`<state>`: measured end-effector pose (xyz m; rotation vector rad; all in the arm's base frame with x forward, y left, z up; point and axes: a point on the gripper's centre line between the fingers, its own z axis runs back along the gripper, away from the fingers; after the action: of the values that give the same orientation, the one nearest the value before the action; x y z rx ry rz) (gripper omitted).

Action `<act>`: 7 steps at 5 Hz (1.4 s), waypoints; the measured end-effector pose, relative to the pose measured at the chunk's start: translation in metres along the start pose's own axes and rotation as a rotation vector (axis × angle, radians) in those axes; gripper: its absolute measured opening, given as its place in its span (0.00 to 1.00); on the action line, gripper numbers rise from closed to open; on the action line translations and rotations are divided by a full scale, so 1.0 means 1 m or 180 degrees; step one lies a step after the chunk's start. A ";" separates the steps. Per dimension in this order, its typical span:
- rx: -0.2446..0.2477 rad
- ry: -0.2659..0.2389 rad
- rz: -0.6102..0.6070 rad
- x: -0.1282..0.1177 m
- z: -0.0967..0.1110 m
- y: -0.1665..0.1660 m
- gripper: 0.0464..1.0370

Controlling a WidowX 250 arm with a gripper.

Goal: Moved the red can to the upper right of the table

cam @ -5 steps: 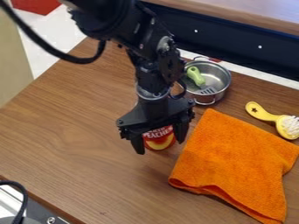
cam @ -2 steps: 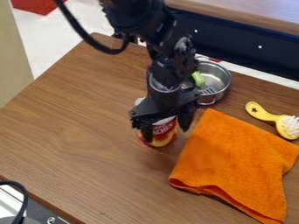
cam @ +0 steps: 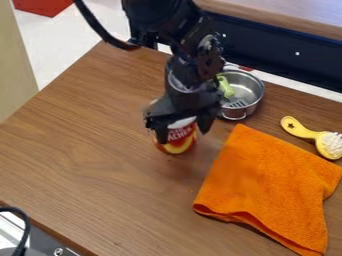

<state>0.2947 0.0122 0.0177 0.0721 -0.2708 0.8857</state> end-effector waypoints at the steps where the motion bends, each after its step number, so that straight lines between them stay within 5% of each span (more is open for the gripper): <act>1: 0.0033 -0.0104 0.0153 0.020 -0.006 0.000 0.96; 4: 0.0071 -0.0288 0.0301 0.074 -0.020 -0.014 0.96; 6: 0.0056 -0.0229 0.0426 0.081 -0.019 -0.011 0.96; 7: 0.0049 -0.0067 0.0416 0.074 -0.010 -0.008 0.96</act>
<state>0.3478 0.0646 0.0278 0.0786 -0.2910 1.0174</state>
